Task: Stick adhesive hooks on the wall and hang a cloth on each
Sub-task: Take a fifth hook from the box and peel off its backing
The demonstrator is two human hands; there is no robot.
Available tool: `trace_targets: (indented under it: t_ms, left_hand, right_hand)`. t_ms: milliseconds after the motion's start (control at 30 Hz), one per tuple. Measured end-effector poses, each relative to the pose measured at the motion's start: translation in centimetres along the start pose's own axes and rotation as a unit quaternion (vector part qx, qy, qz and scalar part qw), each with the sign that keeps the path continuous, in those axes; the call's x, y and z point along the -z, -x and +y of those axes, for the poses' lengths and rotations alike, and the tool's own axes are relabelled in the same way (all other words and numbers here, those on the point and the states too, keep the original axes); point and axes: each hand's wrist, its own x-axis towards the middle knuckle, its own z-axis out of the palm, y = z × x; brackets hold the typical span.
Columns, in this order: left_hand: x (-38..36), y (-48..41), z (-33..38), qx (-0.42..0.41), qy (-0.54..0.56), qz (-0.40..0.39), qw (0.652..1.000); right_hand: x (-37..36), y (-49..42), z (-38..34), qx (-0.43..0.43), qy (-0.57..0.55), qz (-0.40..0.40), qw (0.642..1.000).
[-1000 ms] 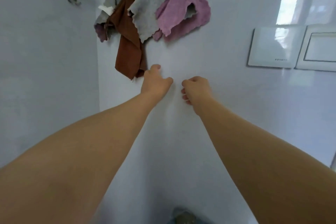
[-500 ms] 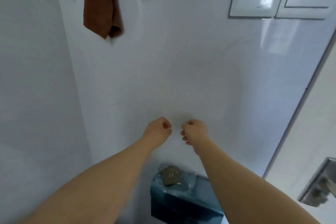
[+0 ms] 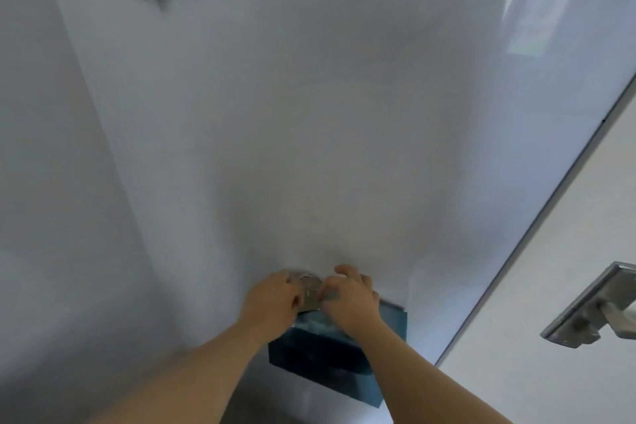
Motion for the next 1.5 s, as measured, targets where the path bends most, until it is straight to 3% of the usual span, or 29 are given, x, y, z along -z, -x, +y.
trace_targets:
  t_ms: [100, 167, 433, 700, 967, 1133, 1200, 1267, 1500]
  left_hand:
    - [-1.1, 0.2, 0.4, -0.037, 0.046, 0.001, 0.998]
    - [-2.1, -0.2, 0.0, -0.061, 0.018, -0.002, 0.998]
    - [-3.7, -2.2, 0.8, -0.087, -0.073, 0.041, 0.993]
    - [-4.6, -3.0, 0.3, -0.133, -0.159, 0.019, 0.978]
    - [-1.7, -2.3, -0.2, -0.153, -0.132, 0.075, 0.976]
    - [-0.7, -2.3, -0.8, -0.121, -0.030, 0.058, 0.991]
    - [-0.1, -2.5, -0.9, -0.085, 0.020, 0.074, 0.993]
    - [0.4, -2.7, -0.9, -0.021, 0.116, 0.042, 0.992]
    - [2.7, -3.6, -1.6, 0.128, 0.418, 0.006, 0.899]
  right_hand:
    - [-1.2, -0.3, 0.6, 0.028, 0.105, -0.045, 0.993]
    - [-1.9, -0.5, 1.1, 0.012, 0.139, -0.040, 0.989]
    - [-2.3, -1.4, 1.3, -0.036, 0.099, -0.021, 0.994]
    - [-2.1, -2.0, 1.4, -0.046, 0.089, -0.028, 0.995]
    - [-1.9, -1.9, 0.7, -0.042, 0.098, -0.023, 0.994]
    - [-1.7, -1.7, 0.3, -0.037, 0.119, -0.028, 0.992]
    - [-1.6, -1.7, 0.1, -0.041, 0.121, -0.023, 0.992]
    - [-1.5, -1.7, 0.1, -0.045, 0.121, -0.018, 0.992]
    - [-1.3, -1.7, 0.2, -0.047, 0.111, 0.004, 0.993]
